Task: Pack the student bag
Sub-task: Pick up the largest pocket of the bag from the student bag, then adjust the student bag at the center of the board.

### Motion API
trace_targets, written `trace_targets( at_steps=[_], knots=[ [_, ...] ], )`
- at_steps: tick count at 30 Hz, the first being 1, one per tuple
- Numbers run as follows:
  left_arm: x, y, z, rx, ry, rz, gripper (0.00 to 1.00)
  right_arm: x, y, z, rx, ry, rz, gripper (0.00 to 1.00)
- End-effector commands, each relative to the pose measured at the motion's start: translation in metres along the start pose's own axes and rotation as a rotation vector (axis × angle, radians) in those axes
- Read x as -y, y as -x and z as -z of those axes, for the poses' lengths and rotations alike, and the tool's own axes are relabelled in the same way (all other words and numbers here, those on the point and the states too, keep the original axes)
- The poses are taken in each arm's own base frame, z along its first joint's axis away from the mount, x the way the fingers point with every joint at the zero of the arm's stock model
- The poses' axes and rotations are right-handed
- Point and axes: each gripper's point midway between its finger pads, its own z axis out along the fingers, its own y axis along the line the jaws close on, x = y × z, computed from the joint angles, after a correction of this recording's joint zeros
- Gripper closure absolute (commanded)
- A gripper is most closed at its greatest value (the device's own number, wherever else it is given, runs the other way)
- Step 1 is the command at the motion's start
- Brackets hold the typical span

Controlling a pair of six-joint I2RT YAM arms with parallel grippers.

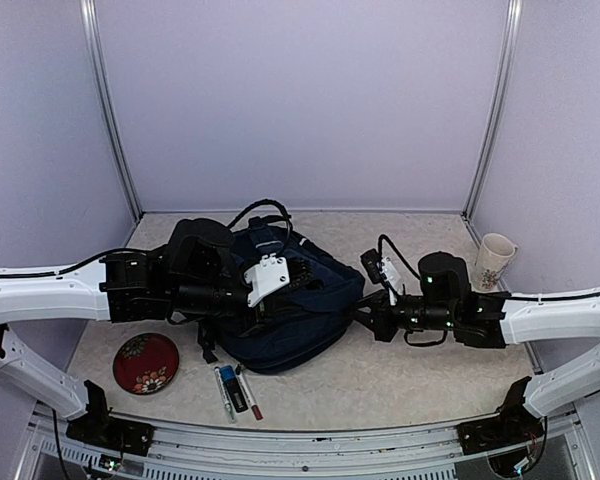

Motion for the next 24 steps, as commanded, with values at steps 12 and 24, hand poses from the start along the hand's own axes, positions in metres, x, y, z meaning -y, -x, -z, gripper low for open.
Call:
trace_targets(
  at_steps=[12, 24],
  knots=[
    [0.002, 0.076, 0.047, 0.315, -0.021, -0.095, 1.0, 0.101, -0.028, 0.047, -0.094, -0.302, -0.099, 1.0],
    [0.022, 0.157, 0.055, 0.624, -0.228, -0.217, 1.0, 0.082, 0.032, 0.076, -0.045, -0.282, 0.034, 1.0]
  ],
)
